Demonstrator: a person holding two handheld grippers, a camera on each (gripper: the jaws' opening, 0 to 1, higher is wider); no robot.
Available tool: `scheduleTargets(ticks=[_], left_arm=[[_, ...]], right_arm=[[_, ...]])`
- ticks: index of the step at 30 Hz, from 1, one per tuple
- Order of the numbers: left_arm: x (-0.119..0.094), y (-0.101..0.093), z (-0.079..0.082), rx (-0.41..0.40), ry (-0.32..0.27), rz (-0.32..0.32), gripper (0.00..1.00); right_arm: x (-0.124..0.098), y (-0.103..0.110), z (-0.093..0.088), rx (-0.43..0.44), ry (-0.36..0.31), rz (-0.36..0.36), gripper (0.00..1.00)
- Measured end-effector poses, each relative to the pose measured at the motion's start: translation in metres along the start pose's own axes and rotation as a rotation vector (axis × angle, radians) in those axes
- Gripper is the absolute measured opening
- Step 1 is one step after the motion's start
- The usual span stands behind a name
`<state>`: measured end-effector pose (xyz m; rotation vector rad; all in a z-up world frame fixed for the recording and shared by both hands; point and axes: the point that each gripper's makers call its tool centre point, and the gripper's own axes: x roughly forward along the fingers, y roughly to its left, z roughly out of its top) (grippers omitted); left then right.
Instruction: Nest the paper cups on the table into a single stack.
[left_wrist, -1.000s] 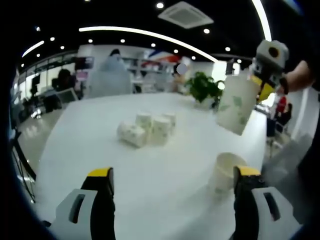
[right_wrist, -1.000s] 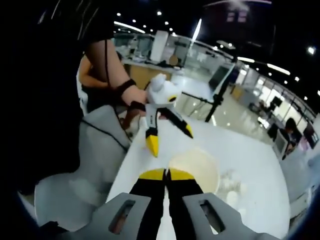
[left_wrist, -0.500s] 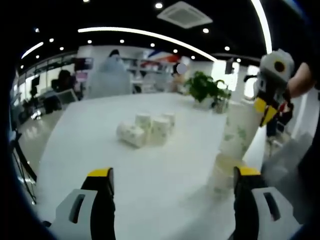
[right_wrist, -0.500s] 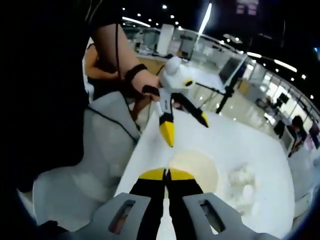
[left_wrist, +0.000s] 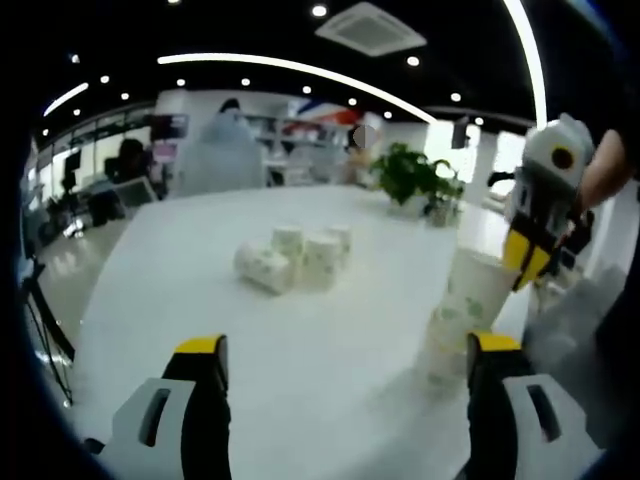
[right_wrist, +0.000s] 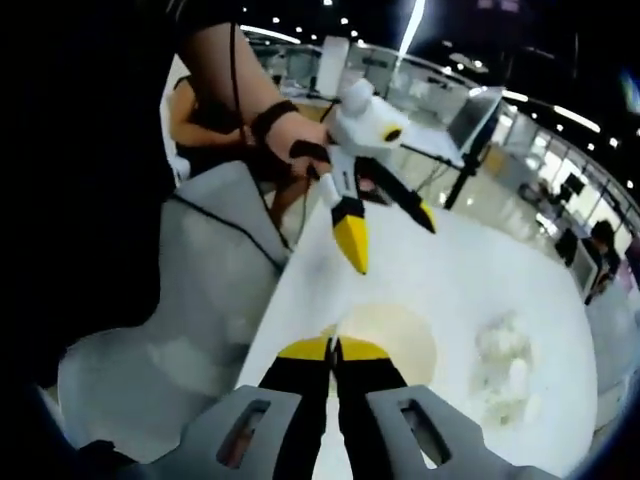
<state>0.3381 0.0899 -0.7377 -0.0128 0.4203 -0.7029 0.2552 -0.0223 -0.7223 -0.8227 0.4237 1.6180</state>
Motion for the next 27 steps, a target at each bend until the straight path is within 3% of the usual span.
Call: scheduleTargets(ticks=[7,14,27], left_arm=[[0.000,-0.001,-0.003,0.001,0.010,-0.006,0.97],[0.000,-0.001,-0.005,-0.005,0.016,-0.007,0.97],[0.001,-0.001,-0.007,-0.009,0.020,-0.006,0.97]], right_arm=[[0.013,0.001,-0.004,0.013,0.030,0.009,0.00],[0.021,0.002,-0.009,-0.032,0.065,0.027,0.00],[0.026,0.006,-0.016,-0.015,0.079,0.047,0.00]])
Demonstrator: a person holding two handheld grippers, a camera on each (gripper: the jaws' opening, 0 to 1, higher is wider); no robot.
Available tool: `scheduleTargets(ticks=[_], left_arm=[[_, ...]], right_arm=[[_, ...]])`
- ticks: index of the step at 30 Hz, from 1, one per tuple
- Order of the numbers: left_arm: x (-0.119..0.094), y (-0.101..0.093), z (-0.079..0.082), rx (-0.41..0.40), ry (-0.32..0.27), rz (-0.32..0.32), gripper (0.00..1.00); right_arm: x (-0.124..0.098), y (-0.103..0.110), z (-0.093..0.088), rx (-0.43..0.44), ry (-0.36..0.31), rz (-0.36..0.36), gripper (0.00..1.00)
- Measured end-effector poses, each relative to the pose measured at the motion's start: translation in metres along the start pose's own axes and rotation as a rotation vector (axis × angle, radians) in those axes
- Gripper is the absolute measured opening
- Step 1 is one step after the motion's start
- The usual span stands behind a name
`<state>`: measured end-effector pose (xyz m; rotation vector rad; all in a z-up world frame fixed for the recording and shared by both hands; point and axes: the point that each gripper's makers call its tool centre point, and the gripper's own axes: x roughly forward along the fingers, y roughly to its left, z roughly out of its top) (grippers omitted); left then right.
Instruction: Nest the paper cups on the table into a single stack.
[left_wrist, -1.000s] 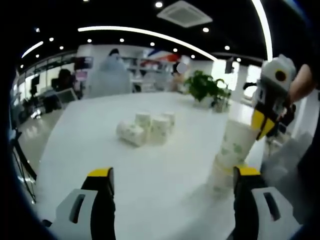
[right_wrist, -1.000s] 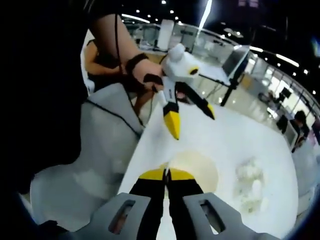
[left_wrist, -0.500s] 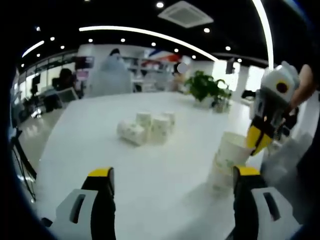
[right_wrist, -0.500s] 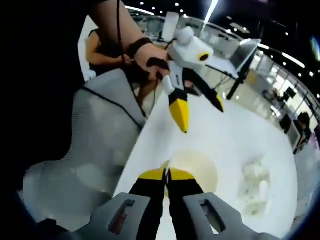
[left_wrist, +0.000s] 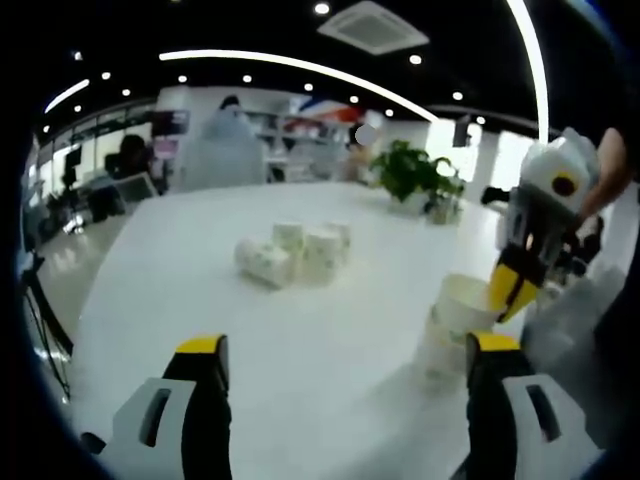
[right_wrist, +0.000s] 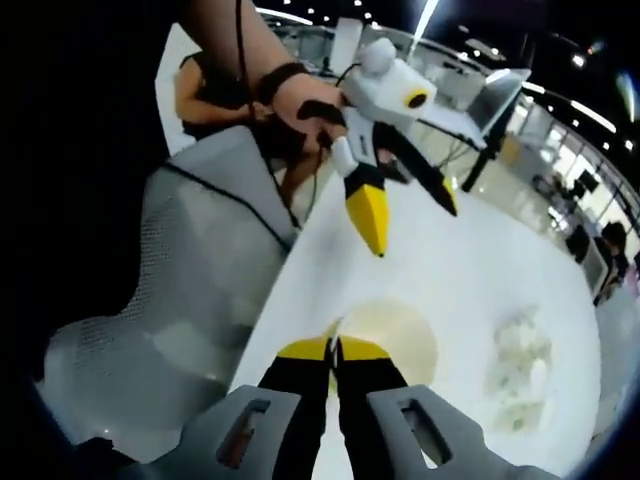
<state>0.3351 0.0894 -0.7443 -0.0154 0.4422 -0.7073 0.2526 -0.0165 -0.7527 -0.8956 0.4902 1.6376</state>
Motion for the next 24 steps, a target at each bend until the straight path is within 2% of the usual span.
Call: scheduleTargets(ticks=[11,24], left_arm=[[-0.0012,0.0014,-0.0039,-0.003,0.007,0.003,0.97],[-0.0009,0.0009,-0.0042,-0.010,0.004,0.003,0.97]], right_arm=[[0.0045,-0.0026,-0.0041,0.046,0.007,0.013,0.00],[0.0077,0.0011,-0.0017,0.054,0.023,0.047,0.00]])
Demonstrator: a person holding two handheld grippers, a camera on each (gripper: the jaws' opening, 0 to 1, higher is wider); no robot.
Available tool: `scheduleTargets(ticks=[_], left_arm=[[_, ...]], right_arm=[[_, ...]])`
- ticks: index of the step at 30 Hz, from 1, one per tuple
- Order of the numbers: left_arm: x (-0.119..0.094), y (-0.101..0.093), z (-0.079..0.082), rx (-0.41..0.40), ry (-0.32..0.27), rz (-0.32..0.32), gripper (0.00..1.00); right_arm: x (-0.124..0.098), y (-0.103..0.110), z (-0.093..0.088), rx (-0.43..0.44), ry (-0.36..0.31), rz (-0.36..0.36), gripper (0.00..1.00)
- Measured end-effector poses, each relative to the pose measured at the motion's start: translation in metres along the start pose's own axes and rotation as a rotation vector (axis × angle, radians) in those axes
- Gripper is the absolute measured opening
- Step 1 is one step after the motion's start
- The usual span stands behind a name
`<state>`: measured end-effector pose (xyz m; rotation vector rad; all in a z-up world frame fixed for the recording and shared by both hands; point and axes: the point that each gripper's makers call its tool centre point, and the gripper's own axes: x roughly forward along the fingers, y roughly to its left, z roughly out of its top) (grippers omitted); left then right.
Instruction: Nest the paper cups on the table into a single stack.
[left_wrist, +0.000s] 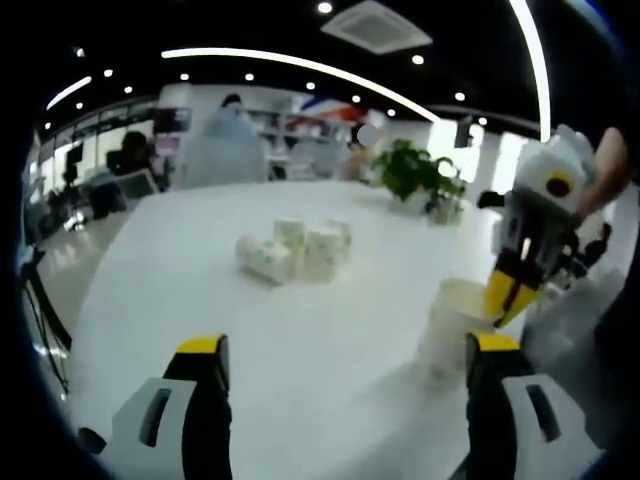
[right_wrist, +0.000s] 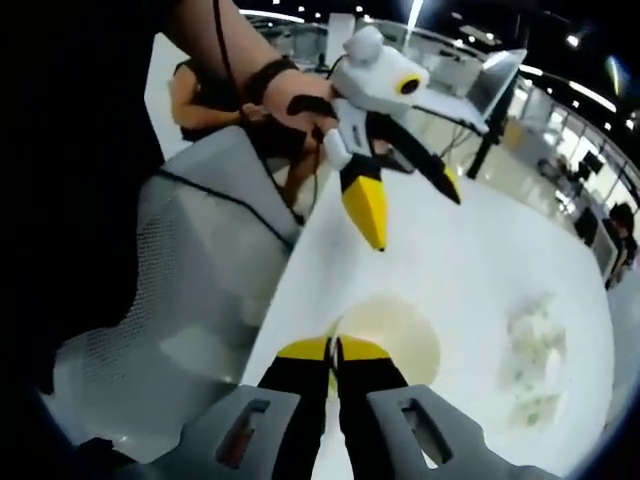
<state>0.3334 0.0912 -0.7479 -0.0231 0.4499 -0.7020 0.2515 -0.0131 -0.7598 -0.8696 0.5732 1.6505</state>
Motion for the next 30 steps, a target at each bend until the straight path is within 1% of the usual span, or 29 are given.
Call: scheduleTargets(ticks=[7,13,18,25,27,30], left_arm=[[0.0009,-0.0013,0.0001,-0.002,-0.001,-0.002,0.97],[-0.0002,0.0014,0.0007,0.001,-0.001,0.005,0.97],[-0.0007,0.0031,0.0015,0.001,-0.003,0.008,0.96],[0.0002,0.0021,0.0015,-0.001,-0.005,0.003,0.96],[0.0005,0.0013,0.0013,0.001,-0.004,0.001,0.96],[0.0007,0.0015,0.0018,-0.001,-0.006,0.001,0.96]], right_arm=[[0.0018,0.0001,-0.0022,-0.008,0.020,0.008,0.00],[0.0033,0.0022,-0.0047,-0.002,0.032,0.019,0.00],[0.0041,0.0045,-0.0028,0.009,0.027,0.027,0.00],[0.0061,0.0071,-0.0042,0.012,0.033,0.033,0.06],[0.0071,0.0074,-0.0060,0.021,0.039,0.034,0.09],[0.0086,0.0073,-0.0093,0.025,0.046,0.033,0.09]])
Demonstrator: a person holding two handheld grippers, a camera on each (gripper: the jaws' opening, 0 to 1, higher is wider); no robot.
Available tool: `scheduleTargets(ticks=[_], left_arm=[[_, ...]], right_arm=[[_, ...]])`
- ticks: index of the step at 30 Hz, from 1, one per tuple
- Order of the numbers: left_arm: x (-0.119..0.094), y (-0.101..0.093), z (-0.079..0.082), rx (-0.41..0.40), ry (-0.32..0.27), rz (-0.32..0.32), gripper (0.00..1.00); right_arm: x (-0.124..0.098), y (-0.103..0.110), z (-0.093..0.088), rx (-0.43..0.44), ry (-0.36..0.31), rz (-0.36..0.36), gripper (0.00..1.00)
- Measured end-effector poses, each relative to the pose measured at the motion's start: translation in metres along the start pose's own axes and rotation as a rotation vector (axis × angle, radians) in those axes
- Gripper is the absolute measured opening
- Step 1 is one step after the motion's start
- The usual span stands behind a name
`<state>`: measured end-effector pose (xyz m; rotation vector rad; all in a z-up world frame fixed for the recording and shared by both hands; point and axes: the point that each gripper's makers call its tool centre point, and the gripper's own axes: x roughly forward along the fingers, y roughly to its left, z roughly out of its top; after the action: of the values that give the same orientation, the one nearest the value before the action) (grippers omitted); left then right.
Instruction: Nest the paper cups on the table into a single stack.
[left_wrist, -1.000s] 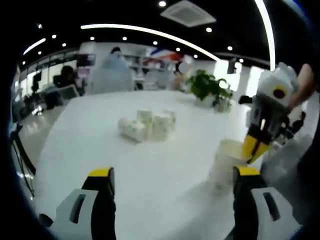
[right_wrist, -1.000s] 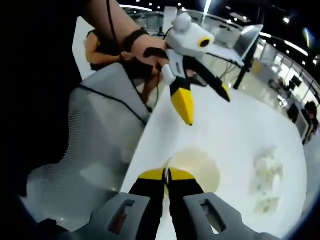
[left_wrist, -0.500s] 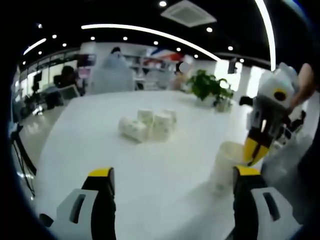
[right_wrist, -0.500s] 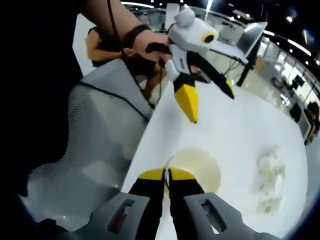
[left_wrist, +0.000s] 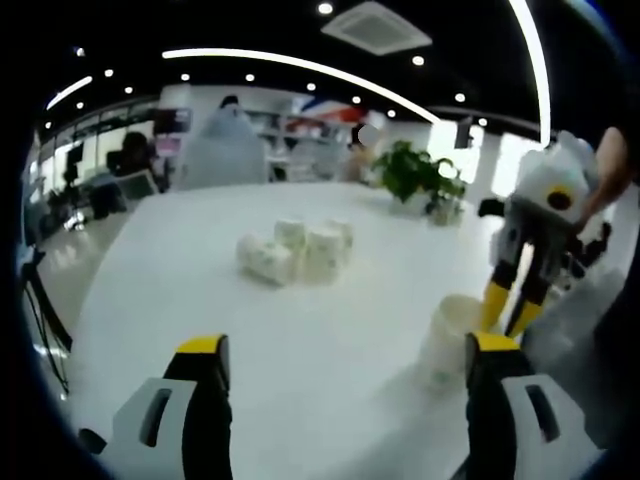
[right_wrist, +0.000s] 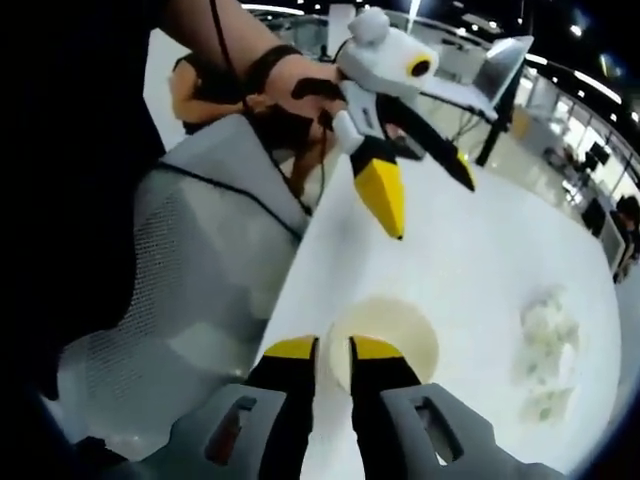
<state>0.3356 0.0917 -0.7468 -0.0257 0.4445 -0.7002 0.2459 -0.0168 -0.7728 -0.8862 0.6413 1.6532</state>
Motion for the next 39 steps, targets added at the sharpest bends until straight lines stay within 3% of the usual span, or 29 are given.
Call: scheduleTargets(ticks=[17,24,31,39], left_arm=[[0.000,-0.001,0.001,0.004,0.000,0.000,0.96],[0.000,-0.002,0.003,0.006,-0.002,-0.003,0.96],[0.000,-0.001,0.002,0.012,0.005,-0.007,0.96],[0.001,-0.001,0.005,0.018,0.008,-0.011,0.96]], right_arm=[[-0.006,-0.002,0.006,0.018,-0.027,-0.018,0.10],[-0.011,-0.005,0.005,0.028,-0.038,-0.045,0.17],[-0.021,-0.005,0.009,0.054,-0.094,-0.077,0.20],[-0.031,-0.005,0.013,0.107,-0.178,-0.119,0.32]])
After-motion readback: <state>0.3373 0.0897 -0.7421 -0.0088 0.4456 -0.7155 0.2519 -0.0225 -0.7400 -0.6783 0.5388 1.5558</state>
